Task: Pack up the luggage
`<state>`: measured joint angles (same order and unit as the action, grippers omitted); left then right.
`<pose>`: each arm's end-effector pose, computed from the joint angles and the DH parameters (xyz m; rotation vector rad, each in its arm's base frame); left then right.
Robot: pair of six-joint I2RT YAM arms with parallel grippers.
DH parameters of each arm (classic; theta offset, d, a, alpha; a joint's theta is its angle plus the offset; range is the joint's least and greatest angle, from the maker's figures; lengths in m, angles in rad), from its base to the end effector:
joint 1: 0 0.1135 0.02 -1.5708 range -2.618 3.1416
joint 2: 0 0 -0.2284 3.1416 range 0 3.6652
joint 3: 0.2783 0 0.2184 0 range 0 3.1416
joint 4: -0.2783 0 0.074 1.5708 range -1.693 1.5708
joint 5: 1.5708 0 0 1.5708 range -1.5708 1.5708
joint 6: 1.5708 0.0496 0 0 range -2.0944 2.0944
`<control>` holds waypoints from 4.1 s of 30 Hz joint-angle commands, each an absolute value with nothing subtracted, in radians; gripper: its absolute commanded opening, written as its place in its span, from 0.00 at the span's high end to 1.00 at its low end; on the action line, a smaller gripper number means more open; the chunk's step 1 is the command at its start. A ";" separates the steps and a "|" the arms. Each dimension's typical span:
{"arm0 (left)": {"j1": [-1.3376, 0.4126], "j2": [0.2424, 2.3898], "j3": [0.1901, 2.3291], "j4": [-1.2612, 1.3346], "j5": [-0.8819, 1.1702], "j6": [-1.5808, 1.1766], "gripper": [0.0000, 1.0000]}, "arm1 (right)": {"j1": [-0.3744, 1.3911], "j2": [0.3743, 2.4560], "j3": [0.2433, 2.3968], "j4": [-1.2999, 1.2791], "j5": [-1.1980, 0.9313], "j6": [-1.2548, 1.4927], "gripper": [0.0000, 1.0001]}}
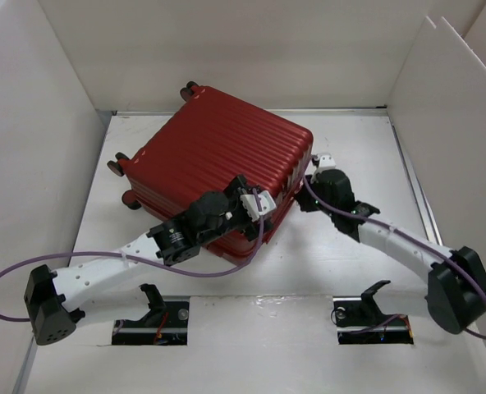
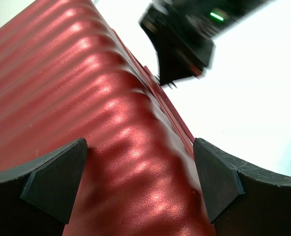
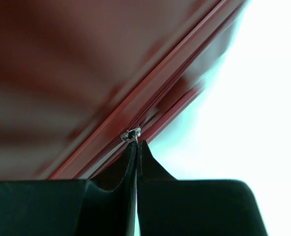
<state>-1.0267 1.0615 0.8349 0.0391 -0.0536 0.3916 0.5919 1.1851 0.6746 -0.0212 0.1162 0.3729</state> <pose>0.1307 -0.2109 0.3012 1.1266 1.3735 -0.4140 0.2131 0.1363 0.2124 -0.1624 2.1257 0.4556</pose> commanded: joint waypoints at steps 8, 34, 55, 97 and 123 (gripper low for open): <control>-0.997 1.134 0.624 -0.410 -0.153 0.466 0.15 | 0.221 1.495 1.100 0.041 0.183 -0.041 1.00; -1.233 1.621 1.479 -0.407 -0.251 0.223 0.25 | 0.173 1.617 1.143 0.115 -0.229 -0.046 1.00; -1.121 2.066 1.560 -0.365 -0.531 0.014 0.18 | 0.143 1.588 1.094 0.115 -0.247 -0.074 1.00; -1.121 1.143 0.445 -0.543 -0.065 0.845 1.00 | 0.353 1.500 0.973 0.244 -0.032 -0.044 1.00; -1.065 1.092 1.443 -0.515 -0.240 0.497 0.00 | 0.390 1.717 1.121 0.295 -0.327 -0.067 1.00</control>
<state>-1.1118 1.0885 1.3598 -0.4694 -0.1307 0.6136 0.4004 1.7027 1.0794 0.1223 -0.3931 -0.0490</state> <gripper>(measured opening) 0.997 0.017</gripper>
